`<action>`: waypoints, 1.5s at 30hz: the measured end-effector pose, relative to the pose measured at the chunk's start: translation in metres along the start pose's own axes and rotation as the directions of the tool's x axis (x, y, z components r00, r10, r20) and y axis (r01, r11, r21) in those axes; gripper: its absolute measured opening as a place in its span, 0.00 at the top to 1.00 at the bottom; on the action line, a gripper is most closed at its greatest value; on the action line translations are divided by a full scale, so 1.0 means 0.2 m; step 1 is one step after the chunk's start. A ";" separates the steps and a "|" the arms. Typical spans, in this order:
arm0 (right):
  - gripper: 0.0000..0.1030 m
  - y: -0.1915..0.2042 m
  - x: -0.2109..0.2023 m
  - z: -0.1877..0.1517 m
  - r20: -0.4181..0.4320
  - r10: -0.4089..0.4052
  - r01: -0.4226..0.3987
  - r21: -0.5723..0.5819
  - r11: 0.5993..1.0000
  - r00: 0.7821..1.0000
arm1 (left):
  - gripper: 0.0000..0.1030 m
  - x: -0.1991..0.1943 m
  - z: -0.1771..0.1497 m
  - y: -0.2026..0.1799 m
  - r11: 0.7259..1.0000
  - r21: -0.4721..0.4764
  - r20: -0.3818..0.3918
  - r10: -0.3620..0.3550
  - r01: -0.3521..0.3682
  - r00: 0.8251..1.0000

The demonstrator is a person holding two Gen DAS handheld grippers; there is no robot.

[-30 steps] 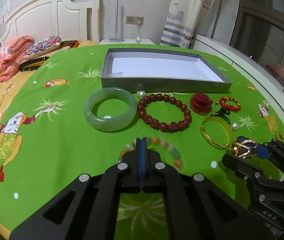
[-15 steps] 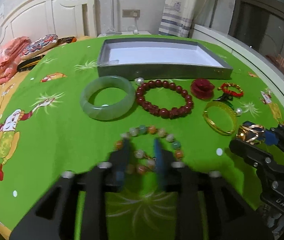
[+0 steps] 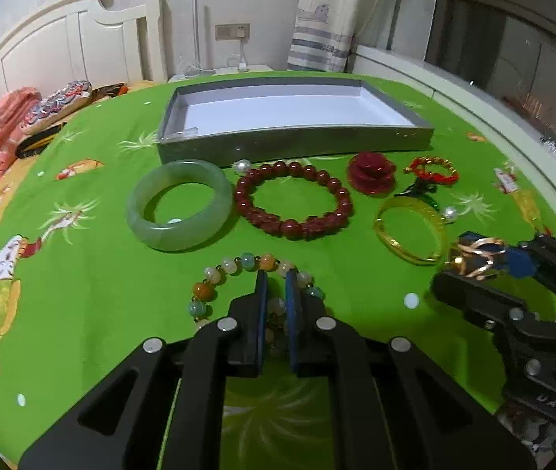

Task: Organize jewelry
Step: 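Close the left gripper on the multicolour stone bead bracelet while the right gripper holds the gold ring, then carry the bead bracelet with the left gripper over the tray while the right gripper carries the ring there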

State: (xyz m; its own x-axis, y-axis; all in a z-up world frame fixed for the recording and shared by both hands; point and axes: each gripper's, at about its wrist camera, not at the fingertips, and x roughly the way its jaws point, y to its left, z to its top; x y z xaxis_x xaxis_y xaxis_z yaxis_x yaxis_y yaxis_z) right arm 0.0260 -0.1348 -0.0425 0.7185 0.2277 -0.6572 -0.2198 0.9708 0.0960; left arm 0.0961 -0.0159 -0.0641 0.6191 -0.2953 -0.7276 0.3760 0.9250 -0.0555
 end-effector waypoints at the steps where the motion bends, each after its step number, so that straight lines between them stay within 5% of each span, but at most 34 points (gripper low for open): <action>1: 0.59 0.00 0.00 0.00 0.000 0.001 -0.001 -0.001 1.000 1.000 | 0.92 -0.01 0.00 0.00 1.000 -0.011 0.008 -0.013 0.013 1.000; 6: 0.59 0.00 -0.01 0.00 0.005 0.003 -0.004 0.006 1.000 1.000 | 0.91 -0.09 0.02 -0.04 0.996 -0.001 0.025 -0.087 0.087 0.996; 12: 0.59 -0.02 -0.03 0.01 0.010 0.000 0.000 0.014 1.000 1.000 | 0.87 -0.04 0.01 -0.11 0.996 0.029 -0.009 -0.081 0.082 0.997; 15: 0.59 -0.04 -0.03 0.01 0.010 -0.003 0.003 0.022 1.000 1.000 | 0.65 0.00 -0.01 -0.16 0.992 0.084 -0.033 -0.093 0.096 0.995; 22: 0.58 -0.09 -0.04 0.01 0.012 -0.023 0.022 0.048 0.999 1.000 | 0.55 0.03 -0.02 -0.21 0.994 0.110 -0.014 -0.011 0.012 1.000; 24: 0.58 -0.09 -0.04 0.01 0.014 -0.023 0.022 0.051 0.998 1.000 | 0.60 0.02 -0.03 -0.20 0.993 0.120 -0.013 -0.002 0.003 1.000; 26: 0.58 -0.10 -0.04 0.01 0.014 -0.021 0.021 0.052 0.998 1.000 | 0.88 0.01 -0.04 -0.19 0.991 0.137 -0.010 0.001 0.001 1.000; 27: 0.58 -0.09 -0.04 0.01 0.014 -0.020 0.019 0.052 0.998 1.000 | 0.90 0.01 -0.04 -0.19 0.989 0.147 -0.007 0.008 -0.007 1.000; 31: 0.58 -0.08 -0.04 0.01 0.013 -0.017 0.017 0.044 0.999 1.000 | 0.91 -0.01 -0.06 -0.17 0.991 0.132 0.035 -0.004 -0.001 0.999; 35: 0.59 -0.08 -0.05 0.01 0.022 -0.023 0.022 0.035 0.999 1.000 | 0.91 -0.11 -0.01 -0.13 0.993 0.088 0.158 0.058 -0.072 0.986; 45: 0.59 -0.07 -0.01 0.17 0.070 -0.051 0.052 -0.006 0.999 0.996 | 0.91 -0.13 0.20 -0.06 0.992 0.041 0.246 0.102 -0.116 0.964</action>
State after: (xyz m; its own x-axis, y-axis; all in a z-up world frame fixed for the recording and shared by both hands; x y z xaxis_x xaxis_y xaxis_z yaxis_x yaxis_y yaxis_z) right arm 0.0497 -0.1457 -0.0173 0.7730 0.1825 -0.6076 -0.1865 0.9808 0.0574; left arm 0.1029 -0.0278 -0.0169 0.8047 -0.2488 -0.5390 0.3296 0.9424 0.0570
